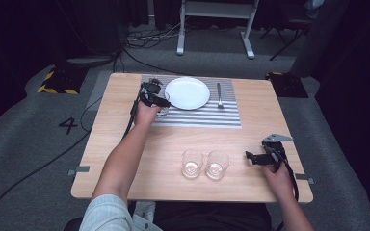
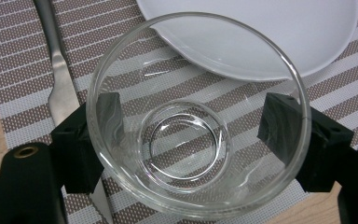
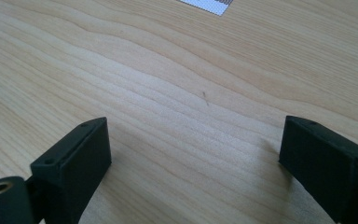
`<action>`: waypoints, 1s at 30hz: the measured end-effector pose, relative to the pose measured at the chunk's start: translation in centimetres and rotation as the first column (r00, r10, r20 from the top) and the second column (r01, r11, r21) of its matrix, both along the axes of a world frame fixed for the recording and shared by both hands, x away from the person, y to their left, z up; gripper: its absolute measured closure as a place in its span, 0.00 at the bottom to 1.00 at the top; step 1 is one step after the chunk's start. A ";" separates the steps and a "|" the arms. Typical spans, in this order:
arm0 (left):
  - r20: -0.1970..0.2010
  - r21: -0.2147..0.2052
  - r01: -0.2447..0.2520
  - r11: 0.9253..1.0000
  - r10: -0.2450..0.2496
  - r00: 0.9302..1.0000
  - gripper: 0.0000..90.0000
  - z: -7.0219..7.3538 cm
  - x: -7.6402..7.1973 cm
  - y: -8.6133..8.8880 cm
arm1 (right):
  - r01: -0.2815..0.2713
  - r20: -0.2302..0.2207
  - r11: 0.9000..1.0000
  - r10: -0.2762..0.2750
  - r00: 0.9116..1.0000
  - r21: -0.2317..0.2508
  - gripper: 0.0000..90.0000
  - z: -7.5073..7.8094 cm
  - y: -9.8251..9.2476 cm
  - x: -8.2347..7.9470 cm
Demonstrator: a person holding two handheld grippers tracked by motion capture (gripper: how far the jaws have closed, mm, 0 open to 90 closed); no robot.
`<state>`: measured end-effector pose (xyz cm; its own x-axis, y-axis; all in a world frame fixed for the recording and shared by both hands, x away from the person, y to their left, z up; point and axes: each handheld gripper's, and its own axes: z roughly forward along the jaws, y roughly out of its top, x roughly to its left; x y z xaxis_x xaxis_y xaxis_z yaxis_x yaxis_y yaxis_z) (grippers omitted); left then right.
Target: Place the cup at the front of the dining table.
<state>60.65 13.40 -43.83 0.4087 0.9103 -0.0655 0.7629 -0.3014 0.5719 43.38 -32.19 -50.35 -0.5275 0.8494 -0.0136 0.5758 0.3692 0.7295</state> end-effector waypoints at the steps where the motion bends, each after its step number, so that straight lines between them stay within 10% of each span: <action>1: -0.002 0.012 0.013 1.000 -0.013 1.000 0.21 0.0 0.0 0.0 | -0.001 0.000 1.000 0.001 1.000 -0.003 0.10 0.0 0.0 0.0; 16: 0.006 -0.016 0.028 0.999 -0.028 1.000 0.19 -0.1 -0.5 0.4 | -0.003 0.002 1.000 0.003 1.000 -0.004 0.10 0.0 0.0 0.0; 30: 0.149 -0.111 0.022 0.994 -0.006 0.989 0.17 2.7 -3.3 1.5 | -0.004 0.003 1.000 0.004 1.000 -0.017 0.09 0.0 0.0 0.1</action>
